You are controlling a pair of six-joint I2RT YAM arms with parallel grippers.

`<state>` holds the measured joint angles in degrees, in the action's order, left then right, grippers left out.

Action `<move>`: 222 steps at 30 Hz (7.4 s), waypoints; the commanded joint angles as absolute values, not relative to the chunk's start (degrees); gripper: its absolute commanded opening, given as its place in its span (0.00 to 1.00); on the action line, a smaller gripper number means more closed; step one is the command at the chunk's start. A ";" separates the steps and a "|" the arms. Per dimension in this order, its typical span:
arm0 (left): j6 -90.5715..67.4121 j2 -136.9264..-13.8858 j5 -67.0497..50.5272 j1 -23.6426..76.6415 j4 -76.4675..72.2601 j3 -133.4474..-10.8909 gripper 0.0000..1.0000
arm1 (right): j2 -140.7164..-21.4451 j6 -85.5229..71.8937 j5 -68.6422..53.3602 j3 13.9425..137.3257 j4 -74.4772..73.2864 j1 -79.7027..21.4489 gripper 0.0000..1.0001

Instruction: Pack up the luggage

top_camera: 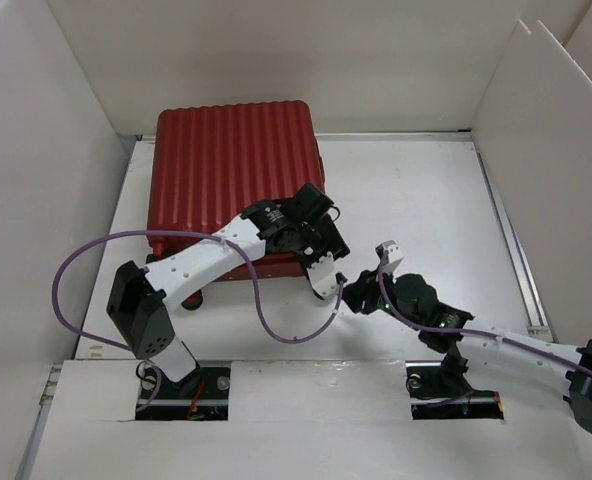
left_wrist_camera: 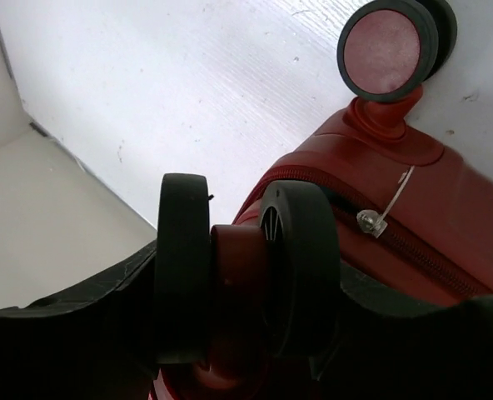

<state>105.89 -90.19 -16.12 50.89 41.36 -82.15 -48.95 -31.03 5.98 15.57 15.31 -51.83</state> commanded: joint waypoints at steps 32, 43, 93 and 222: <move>56.95 -91.66 -31.90 44.74 38.32 -93.43 0.00 | -84.81 -25.75 23.20 22.59 64.42 -53.96 0.47; 57.48 -91.15 -32.43 44.74 38.94 -94.04 0.00 | -88.15 -26.37 21.71 24.52 68.64 -53.96 0.19; 61.87 -82.79 -32.78 43.42 46.05 -86.84 0.00 | -73.76 -34.29 23.73 27.95 30.86 -31.65 0.00; 31.55 -50.19 -8.08 10.46 44.04 -55.55 1.00 | -107.75 -18.19 1.49 60.21 36.21 -55.20 0.00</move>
<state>35.48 -50.04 -9.56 10.50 47.27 -56.62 -106.54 -15.86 9.76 59.09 34.48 -51.40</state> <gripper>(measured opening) 0.997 0.009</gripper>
